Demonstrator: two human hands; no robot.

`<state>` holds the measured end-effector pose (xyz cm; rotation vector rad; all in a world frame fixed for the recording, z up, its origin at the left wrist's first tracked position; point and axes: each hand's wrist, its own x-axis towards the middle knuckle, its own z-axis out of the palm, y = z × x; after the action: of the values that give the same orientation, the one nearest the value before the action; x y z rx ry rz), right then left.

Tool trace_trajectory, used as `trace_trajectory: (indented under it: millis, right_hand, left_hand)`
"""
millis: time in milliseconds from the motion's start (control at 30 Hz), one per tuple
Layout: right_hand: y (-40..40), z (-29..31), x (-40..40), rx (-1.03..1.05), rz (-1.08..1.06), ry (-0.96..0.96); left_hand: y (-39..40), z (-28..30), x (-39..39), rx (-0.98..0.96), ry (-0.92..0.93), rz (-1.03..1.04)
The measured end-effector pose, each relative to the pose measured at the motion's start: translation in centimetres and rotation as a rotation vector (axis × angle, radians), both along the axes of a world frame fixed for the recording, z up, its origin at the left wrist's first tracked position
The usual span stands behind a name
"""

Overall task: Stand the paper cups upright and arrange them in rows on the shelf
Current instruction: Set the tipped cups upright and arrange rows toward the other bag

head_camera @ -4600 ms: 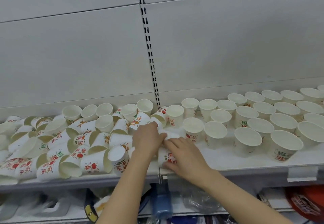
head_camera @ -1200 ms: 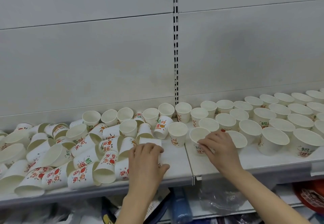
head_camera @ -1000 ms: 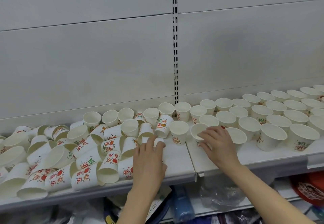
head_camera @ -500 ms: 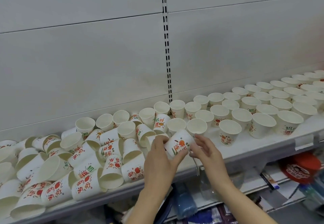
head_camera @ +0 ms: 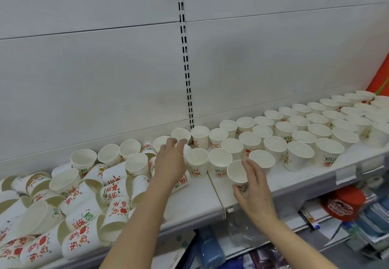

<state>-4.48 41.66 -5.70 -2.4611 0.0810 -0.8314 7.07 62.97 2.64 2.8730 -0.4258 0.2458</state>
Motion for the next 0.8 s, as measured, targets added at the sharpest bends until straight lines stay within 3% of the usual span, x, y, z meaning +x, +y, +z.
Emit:
trace_trajectory:
  millis: [167,300,433,600,700,800]
  right_hand:
    - [-0.4,0.0,0.7,-0.191,-0.003,-0.004]
    - [0.2,0.6,1.5,-0.305,0.092,-0.064]
    - [1.4,1.5,2.9,-0.43,0.176,-0.117]
    - [2.5,3.0,3.9,-0.533,0.223,-0.076]
    - [4.7,3.0,3.0,-0.58,0.39,-0.059]
    - [6.7,1.7,2.5,-0.637,0.552,-0.002]
  left_hand:
    - [-1.1,-0.4,4.5,0.326,0.191,-0.176]
    - [-1.2,-0.5,5.9,0.479,0.179,-0.196]
    - [-0.5,-0.5,6.2,0.48,0.173,-0.17]
    - [0.6,-1.6,4.8,0.38,0.025,-0.112]
    - [1.4,-1.7,3.5,0.304,0.065,-0.1]
    - [1.7,-1.9,2.5,0.303,-0.026,-0.069]
